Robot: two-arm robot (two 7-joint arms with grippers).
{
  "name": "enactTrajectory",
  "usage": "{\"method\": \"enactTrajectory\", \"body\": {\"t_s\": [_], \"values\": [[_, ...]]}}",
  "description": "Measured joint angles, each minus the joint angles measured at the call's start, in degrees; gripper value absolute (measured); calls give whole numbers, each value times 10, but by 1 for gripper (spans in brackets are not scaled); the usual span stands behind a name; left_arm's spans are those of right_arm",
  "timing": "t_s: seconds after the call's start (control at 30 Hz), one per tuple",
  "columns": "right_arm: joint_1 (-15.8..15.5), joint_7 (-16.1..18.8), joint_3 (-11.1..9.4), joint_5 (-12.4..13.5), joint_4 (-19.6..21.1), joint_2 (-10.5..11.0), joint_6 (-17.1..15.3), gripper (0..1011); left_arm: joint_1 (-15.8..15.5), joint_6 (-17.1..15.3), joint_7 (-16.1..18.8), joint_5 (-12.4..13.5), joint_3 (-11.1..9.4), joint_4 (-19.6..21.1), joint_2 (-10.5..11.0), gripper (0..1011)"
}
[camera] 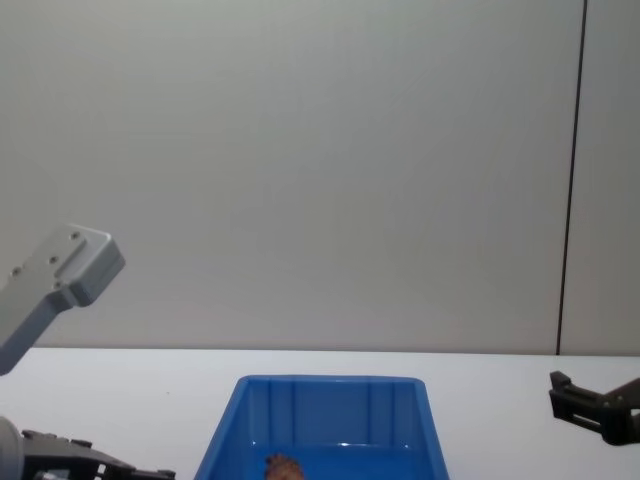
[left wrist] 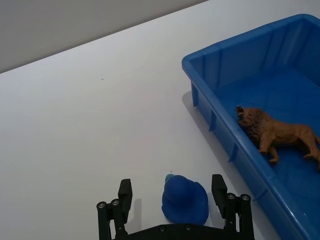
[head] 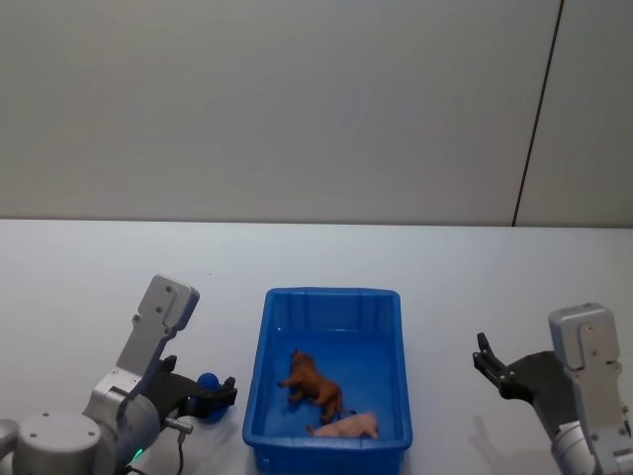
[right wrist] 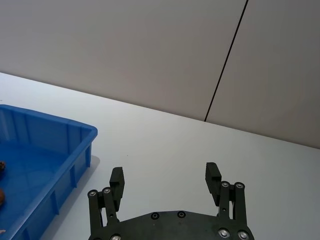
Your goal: Pick up the two dolls from the table and place them into the box.
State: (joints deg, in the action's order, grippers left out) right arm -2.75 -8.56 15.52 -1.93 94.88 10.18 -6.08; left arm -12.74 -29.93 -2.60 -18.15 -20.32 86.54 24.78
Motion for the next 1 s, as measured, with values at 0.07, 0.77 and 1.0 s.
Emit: {"method": "enactTrajectory", "body": {"t_s": [0.07, 0.77, 1.0], "values": [[0, 0, 0, 0, 0, 0, 0, 1001, -4, -1, -5, 3, 0, -6, -3, 1001], [0, 0, 0, 0, 0, 0, 0, 1001, -28, 13, -35, 11, 0, -57, -21, 715], [0, 0, 0, 0, 0, 0, 0, 1001, -31, 20, -40, 8, 1, -68, -24, 499]]}}
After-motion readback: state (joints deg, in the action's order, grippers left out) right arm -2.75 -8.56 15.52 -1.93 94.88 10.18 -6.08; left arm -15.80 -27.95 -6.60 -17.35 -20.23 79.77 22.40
